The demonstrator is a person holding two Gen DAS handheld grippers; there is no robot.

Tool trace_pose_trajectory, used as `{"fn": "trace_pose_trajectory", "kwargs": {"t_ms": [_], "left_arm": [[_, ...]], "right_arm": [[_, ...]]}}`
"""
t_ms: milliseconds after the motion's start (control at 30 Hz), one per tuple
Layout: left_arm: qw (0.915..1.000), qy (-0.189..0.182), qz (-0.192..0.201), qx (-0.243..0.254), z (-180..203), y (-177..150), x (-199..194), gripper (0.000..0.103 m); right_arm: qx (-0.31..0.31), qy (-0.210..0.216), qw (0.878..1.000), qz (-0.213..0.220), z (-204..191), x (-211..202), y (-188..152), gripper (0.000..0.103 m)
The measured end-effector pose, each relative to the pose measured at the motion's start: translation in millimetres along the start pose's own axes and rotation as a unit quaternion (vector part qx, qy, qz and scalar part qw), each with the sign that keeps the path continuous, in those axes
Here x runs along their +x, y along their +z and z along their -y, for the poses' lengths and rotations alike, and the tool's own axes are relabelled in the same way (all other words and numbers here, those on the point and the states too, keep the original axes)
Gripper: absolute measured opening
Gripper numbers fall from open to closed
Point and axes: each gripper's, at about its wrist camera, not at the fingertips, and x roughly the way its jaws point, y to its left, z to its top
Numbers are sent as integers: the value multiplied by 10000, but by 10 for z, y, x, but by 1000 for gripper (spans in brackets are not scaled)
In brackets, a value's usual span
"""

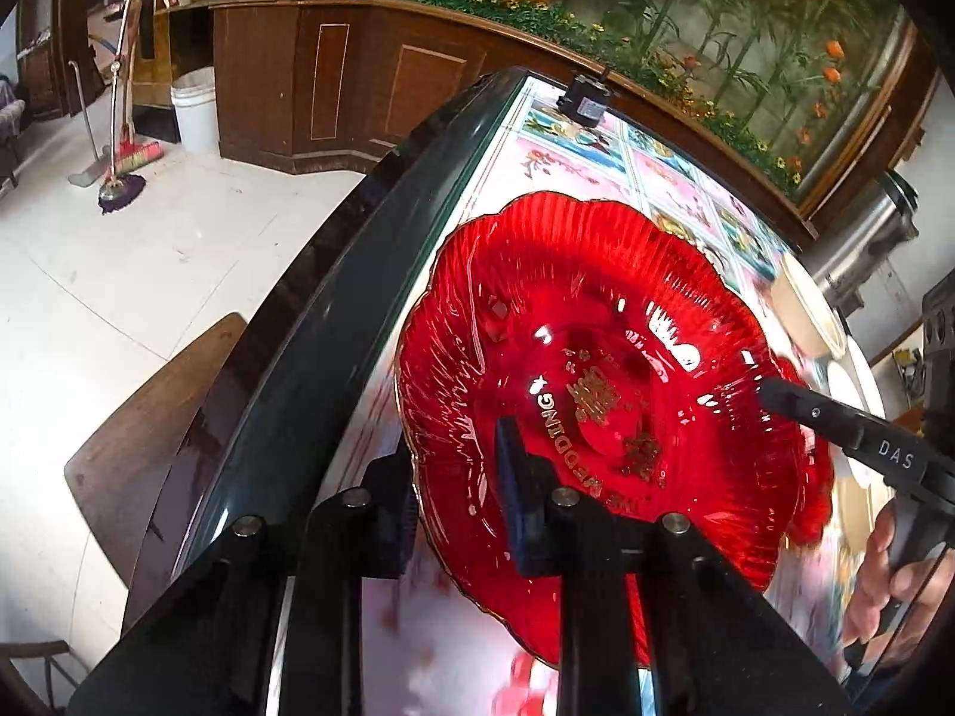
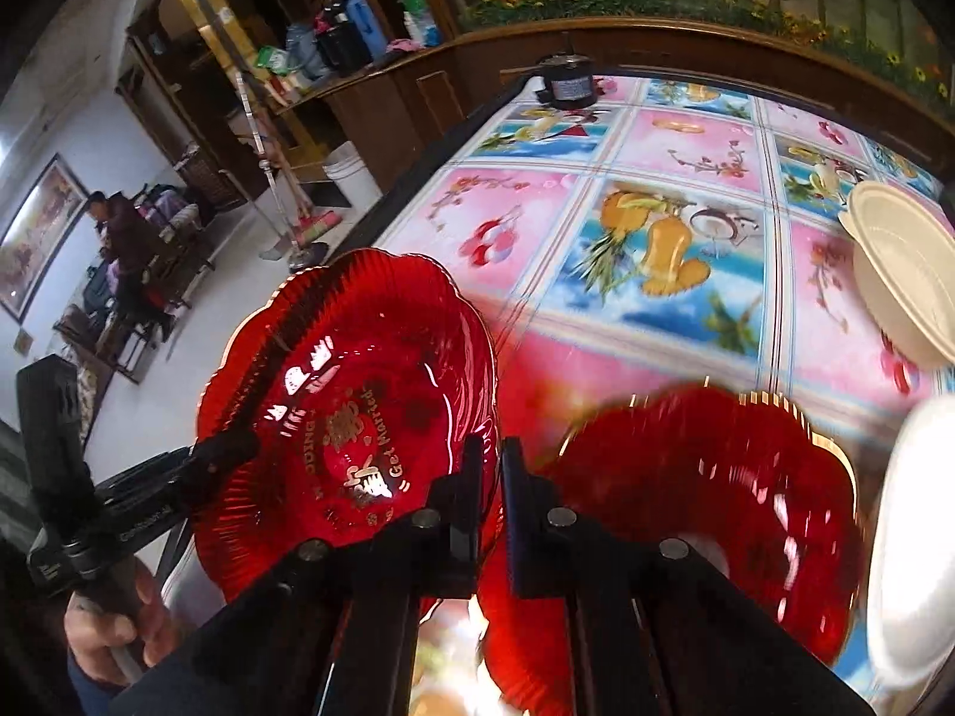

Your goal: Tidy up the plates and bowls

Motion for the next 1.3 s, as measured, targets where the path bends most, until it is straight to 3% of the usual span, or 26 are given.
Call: {"fn": "trace_pose_trajectory", "kwargs": {"t_ms": [267, 467, 633, 733, 933, 1000, 1233, 1300], "left_arm": [[9997, 148, 122, 160, 49, -577, -374, 21], [9990, 261, 241, 288, 133, -701, -487, 21], [9986, 352, 271, 276, 161, -687, -546, 22], [9981, 378, 412, 276, 148, -691, -708, 31], [9963, 32, 700, 492, 347, -569, -1052, 35], [9949, 14, 761, 657, 504, -529, -1077, 44], [9906, -361, 620, 1161, 1096, -583, -979, 44], [9889, -433, 555, 1312, 1241, -631, -957, 44]], "right_arm": [[-34, 246, 9996, -125, -92, -265, -607, 7], [43, 461, 9987, -207, -56, -364, -934, 9], [-50, 454, 9989, -36, 0, -530, -1012, 13], [12, 461, 9985, 280, 123, -785, -1073, 20], [1004, 90, 9927, 669, 843, -1142, -1100, 29], [1338, 48, 9888, 658, 1049, -1133, -1091, 30], [1706, 48, 9846, 370, 1241, -787, -1004, 29], [1692, 61, 9849, 358, 1246, -693, -988, 20]]}}
